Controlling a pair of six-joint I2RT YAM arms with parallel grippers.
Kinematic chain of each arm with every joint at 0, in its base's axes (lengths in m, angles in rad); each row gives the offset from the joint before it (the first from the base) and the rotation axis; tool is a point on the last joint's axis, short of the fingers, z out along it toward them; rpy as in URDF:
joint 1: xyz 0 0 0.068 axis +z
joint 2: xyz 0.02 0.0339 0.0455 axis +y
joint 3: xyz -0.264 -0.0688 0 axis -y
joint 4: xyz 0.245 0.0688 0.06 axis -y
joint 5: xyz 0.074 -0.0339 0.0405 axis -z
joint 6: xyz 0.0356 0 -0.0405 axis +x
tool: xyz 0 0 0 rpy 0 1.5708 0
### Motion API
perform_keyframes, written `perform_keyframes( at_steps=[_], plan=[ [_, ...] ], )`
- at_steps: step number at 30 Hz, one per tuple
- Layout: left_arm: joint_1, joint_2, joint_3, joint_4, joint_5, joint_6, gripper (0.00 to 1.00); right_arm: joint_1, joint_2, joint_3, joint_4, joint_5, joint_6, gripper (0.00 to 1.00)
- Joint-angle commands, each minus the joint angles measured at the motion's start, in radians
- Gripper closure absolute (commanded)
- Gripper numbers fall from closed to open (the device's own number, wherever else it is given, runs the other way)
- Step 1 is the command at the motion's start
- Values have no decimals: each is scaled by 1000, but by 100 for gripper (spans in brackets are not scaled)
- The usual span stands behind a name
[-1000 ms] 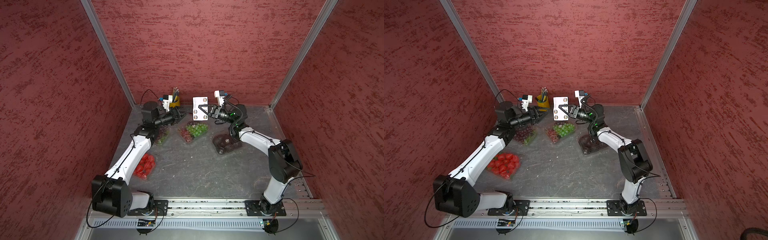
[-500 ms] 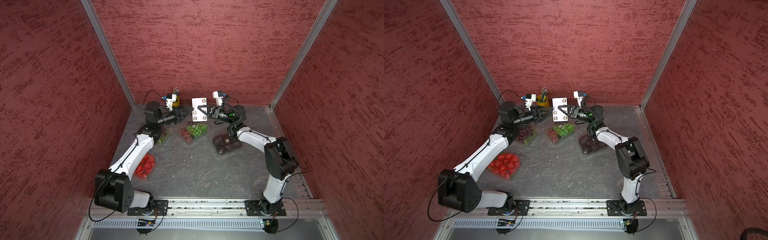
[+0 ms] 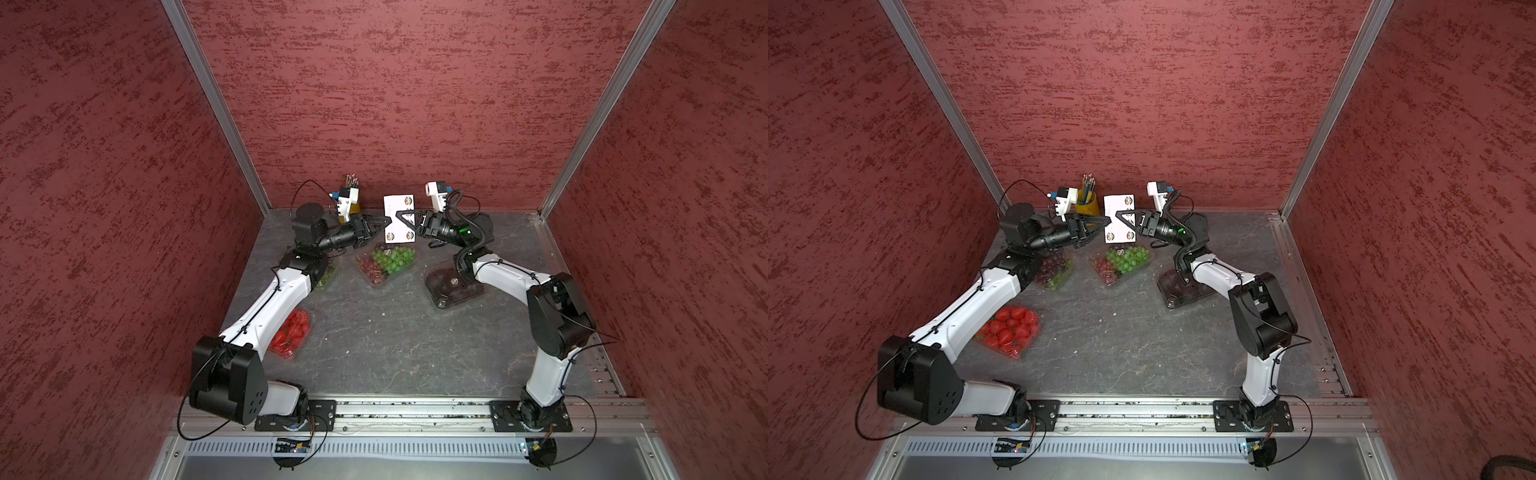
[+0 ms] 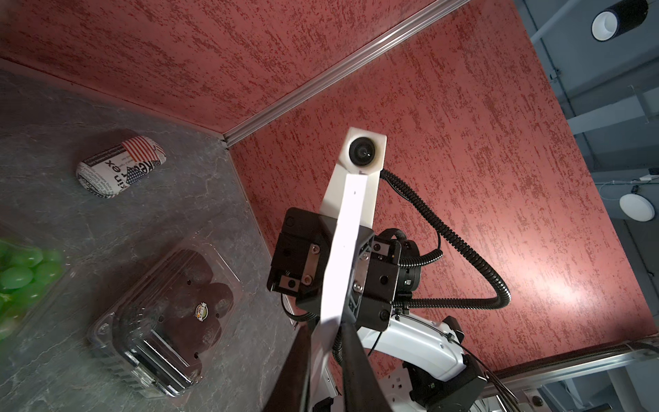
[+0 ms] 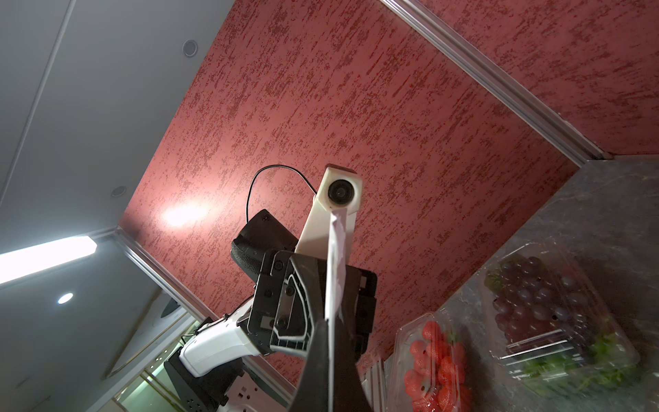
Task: Label fruit boxes
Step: Adjust the label sticker.
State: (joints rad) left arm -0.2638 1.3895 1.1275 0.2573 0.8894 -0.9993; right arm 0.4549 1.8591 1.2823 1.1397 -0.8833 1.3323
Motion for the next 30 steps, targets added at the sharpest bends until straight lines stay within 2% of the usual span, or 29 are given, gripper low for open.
perform_keyframes(
  at_steps=[1, 6, 11, 20, 30],
  plan=[
    [-9, 14, -11, 43, 19, -7, 85, 5, 5, 24, 52, -8, 19, 100],
    [-9, 5, -14, 37, 13, -7, 86, 5, -1, 19, 43, -4, 10, 100],
    [-2, -9, -21, 31, 4, -7, 83, 5, -6, 12, 36, 0, 3, 100],
    [3, -21, -35, 32, -3, -13, 86, 5, -14, 3, 34, 3, -2, 100],
    [9, -27, -40, 56, -16, -36, 85, 5, -32, -21, 14, 8, -24, 100]
  ],
)
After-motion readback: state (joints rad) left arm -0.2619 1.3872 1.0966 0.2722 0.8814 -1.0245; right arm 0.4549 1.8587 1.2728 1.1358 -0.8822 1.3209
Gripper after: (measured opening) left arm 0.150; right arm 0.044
